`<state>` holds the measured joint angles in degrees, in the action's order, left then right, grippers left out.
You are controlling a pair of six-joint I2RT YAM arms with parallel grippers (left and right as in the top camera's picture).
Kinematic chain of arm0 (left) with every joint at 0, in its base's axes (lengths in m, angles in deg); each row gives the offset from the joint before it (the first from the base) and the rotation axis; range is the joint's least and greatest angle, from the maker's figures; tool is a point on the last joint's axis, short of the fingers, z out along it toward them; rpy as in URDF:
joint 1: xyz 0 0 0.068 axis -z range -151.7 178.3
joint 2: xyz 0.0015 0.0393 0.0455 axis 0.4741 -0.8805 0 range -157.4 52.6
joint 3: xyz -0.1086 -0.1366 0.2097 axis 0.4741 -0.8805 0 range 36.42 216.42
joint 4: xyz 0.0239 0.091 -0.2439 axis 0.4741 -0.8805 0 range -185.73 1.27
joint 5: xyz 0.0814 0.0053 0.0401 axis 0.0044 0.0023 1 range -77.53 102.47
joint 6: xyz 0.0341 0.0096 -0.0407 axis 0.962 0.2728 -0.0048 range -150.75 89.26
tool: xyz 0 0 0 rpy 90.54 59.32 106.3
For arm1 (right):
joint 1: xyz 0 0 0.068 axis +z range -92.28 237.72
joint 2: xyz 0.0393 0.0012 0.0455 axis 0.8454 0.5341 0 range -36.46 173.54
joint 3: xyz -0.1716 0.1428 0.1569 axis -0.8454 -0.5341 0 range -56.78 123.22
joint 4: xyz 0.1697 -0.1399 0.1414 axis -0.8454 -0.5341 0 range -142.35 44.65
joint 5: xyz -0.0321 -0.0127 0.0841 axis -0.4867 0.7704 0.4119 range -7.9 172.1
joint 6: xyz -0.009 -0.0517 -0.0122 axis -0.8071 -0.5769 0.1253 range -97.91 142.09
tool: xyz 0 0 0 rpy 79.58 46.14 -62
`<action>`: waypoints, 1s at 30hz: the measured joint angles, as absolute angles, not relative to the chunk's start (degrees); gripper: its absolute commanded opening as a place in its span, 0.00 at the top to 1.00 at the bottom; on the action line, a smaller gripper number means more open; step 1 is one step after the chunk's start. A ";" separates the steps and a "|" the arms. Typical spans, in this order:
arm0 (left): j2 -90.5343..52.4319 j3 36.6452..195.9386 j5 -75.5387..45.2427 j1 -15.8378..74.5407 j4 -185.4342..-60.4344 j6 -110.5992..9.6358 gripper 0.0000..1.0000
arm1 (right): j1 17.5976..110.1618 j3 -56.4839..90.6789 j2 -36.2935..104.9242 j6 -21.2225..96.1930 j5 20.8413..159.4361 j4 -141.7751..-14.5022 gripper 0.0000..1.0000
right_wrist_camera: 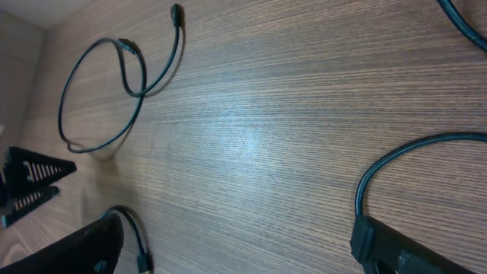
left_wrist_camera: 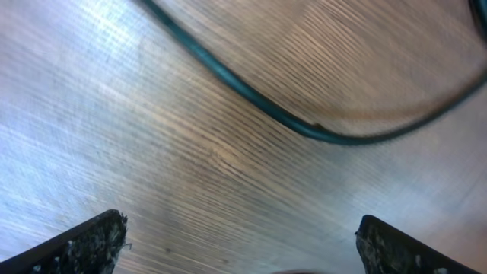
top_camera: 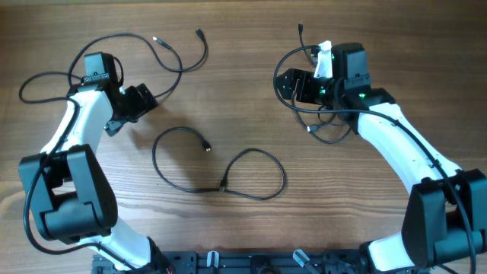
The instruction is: Untangle cables
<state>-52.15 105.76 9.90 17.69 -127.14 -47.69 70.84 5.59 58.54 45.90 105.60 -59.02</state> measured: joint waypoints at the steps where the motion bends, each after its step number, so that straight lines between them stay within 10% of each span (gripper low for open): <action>1: -52.15 105.76 10.29 17.69 -127.12 -44.02 0.00 | 70.84 5.59 58.54 45.90 105.60 -59.00 0.02; 10: -55.56 105.76 13.29 17.69 -124.85 -23.30 0.00 | 70.84 5.59 58.54 45.92 105.60 -59.00 0.02; 30: -62.16 105.78 14.16 17.69 -104.34 -17.27 0.00 | 70.84 5.59 58.54 45.92 105.60 -59.07 0.02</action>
<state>-62.16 105.78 14.16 17.69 -104.34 -17.27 70.84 5.59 58.54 45.92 105.60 -59.07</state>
